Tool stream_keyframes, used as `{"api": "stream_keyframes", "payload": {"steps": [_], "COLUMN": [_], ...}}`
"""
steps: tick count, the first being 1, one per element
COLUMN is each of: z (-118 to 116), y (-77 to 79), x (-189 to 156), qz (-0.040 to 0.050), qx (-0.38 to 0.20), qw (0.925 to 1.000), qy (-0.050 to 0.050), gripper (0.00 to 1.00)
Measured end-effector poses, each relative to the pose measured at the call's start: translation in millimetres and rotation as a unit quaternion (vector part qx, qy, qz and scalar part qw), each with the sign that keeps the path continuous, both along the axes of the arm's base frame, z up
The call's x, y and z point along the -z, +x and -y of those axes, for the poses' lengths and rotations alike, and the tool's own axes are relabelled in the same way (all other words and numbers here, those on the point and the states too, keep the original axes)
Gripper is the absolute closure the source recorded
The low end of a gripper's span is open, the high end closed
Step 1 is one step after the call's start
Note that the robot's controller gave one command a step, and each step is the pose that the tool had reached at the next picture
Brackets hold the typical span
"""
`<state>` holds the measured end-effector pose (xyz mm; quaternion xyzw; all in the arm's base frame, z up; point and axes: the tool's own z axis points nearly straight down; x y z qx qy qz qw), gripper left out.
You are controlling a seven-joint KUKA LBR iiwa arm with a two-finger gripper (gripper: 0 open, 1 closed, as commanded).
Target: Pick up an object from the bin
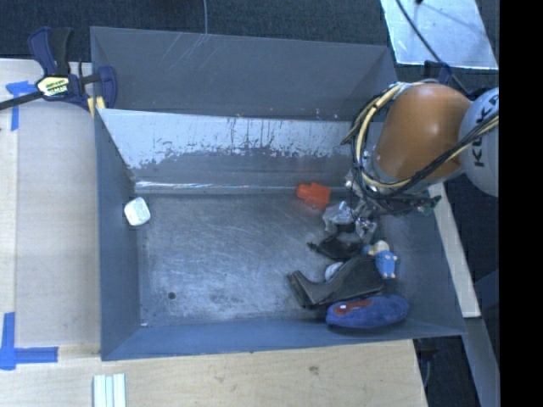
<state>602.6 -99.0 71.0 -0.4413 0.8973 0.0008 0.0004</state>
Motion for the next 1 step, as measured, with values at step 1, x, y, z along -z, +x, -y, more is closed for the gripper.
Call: {"api": "stream_keyframes", "payload": {"steps": [1], "z": [-13.2], "y": [13.9], "x": [-135.7], "qz": [0.0064], "qx": [-0.001], "qw": [1.0000], "qy": [-0.001], "gripper": [1.00]}}
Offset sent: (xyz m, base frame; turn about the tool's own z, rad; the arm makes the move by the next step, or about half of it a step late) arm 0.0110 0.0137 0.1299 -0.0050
